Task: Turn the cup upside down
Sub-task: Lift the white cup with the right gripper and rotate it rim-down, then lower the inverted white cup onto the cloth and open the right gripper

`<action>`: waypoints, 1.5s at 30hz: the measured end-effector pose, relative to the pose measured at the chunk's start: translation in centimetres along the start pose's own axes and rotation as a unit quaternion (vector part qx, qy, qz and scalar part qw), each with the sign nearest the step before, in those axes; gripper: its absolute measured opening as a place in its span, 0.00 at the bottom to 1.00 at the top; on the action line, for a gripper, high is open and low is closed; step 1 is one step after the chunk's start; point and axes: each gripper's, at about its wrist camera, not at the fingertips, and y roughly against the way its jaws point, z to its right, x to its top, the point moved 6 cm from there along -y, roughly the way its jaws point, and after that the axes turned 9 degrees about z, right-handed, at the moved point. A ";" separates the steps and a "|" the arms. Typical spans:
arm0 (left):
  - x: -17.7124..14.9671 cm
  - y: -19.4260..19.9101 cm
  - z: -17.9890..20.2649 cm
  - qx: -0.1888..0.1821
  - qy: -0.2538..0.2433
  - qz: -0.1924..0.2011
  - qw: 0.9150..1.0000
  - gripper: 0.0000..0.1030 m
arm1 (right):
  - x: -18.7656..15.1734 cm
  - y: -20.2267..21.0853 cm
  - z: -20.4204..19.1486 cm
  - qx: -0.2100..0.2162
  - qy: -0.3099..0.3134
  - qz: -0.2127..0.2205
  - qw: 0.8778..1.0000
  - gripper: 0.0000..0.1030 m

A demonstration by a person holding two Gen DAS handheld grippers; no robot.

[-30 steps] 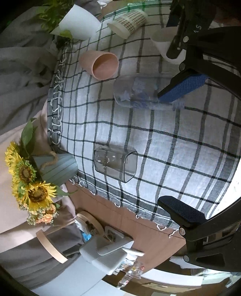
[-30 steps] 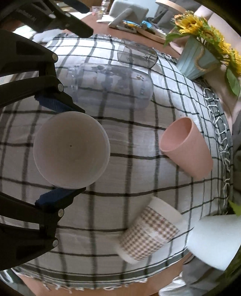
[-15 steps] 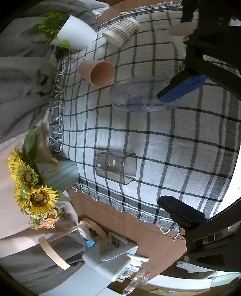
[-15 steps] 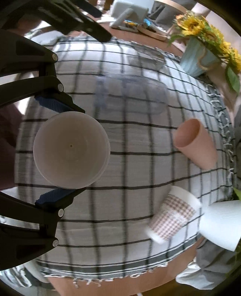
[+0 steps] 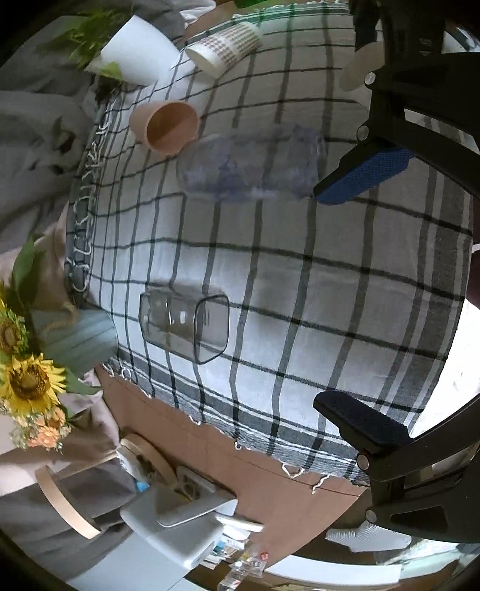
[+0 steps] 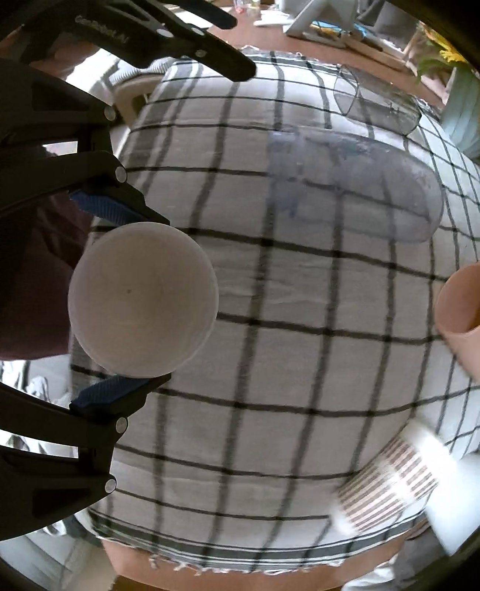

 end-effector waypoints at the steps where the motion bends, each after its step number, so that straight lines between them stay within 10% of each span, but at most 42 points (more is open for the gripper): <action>1: 0.0 -0.1 -0.1 0.002 0.001 0.000 1.000 1.00 | 0.3 -0.1 0.0 -0.001 0.001 0.003 1.000 0.69; 21: 0.1 -0.9 -0.1 0.005 -0.007 -0.008 1.000 1.00 | 3.6 -1.8 -0.3 -0.011 0.004 0.040 0.999 0.78; 36: -0.5 3.5 2.0 -0.049 -0.069 0.046 0.995 1.00 | -1.1 9.0 1.5 -0.048 -0.073 0.202 0.976 0.79; 45: -2.3 6.4 6.8 -0.079 -0.136 0.092 0.983 1.00 | -3.6 9.7 5.6 -0.062 -0.119 0.213 0.968 0.79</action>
